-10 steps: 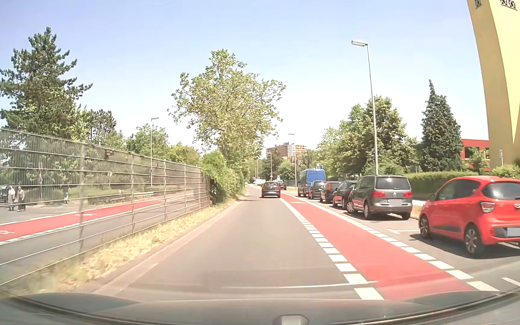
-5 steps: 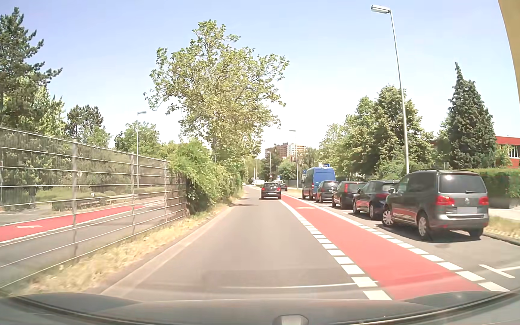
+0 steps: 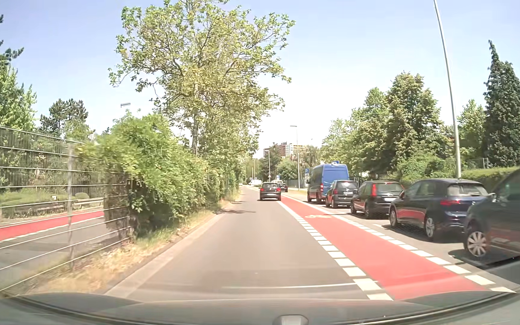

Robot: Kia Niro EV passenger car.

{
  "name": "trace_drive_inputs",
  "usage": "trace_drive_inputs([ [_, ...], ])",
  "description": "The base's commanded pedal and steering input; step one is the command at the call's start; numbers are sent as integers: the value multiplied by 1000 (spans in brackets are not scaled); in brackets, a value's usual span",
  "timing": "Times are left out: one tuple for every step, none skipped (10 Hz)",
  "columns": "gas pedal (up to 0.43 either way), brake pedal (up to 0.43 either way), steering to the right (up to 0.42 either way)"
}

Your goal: Follow the waypoints while adhering to traffic rules and regulations

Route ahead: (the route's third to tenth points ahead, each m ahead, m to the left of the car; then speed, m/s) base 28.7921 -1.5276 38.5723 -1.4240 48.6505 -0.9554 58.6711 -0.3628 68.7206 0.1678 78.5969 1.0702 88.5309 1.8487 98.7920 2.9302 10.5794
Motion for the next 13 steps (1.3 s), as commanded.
trace_drive_inputs([
  [0,0,3],
  [0,0,3],
  [0,0,3],
  [0,0,3],
  [0,0,2],
  [0,18,2],
  [0,30,1],
  [0,67,-3],
  [0,116,-8],
  [0,128,-12],
  [0,134,-14],
  [0,140,-14],
  [0,140,-14],
])
